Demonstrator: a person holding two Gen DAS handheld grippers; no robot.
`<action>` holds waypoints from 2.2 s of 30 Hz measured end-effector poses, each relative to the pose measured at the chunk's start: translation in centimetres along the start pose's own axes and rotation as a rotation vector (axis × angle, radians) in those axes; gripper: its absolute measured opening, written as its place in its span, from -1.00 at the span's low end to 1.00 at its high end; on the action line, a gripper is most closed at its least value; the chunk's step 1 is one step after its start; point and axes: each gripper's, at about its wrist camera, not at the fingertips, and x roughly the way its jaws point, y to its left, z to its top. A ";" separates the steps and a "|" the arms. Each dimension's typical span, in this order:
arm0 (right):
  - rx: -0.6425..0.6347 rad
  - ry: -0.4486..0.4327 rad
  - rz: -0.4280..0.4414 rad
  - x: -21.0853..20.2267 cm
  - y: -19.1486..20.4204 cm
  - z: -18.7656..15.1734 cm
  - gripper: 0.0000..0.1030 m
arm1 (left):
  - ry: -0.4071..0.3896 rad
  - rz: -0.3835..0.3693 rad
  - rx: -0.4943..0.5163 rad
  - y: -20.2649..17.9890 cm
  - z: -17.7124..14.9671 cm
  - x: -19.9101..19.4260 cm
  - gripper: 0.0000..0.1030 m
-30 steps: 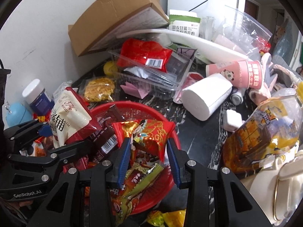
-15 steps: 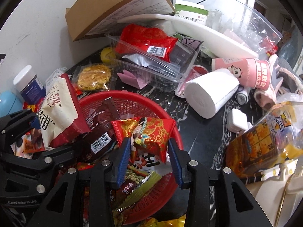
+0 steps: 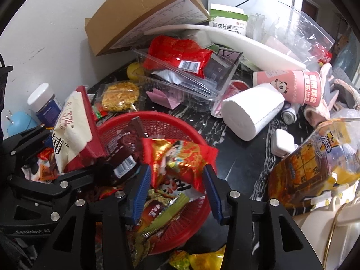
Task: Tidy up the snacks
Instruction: 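Open both tools to drop the white bag and red-gold candy into the basket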
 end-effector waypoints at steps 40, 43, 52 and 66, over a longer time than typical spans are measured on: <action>-0.018 -0.070 0.012 -5.6 0.3 -2.0 0.03 | 0.030 0.038 0.041 -1.4 0.5 -0.5 0.57; -0.014 -0.081 0.010 -6.2 0.3 -2.1 0.03 | 0.007 0.031 0.048 -1.6 0.7 -1.3 0.57; 0.004 -0.120 0.003 -8.5 0.5 -2.2 0.03 | -0.068 0.030 0.072 -2.6 1.4 -4.5 0.57; 0.040 -0.221 -0.043 -15.5 1.1 -3.8 0.03 | -0.159 0.003 0.123 -6.1 1.6 -11.8 0.57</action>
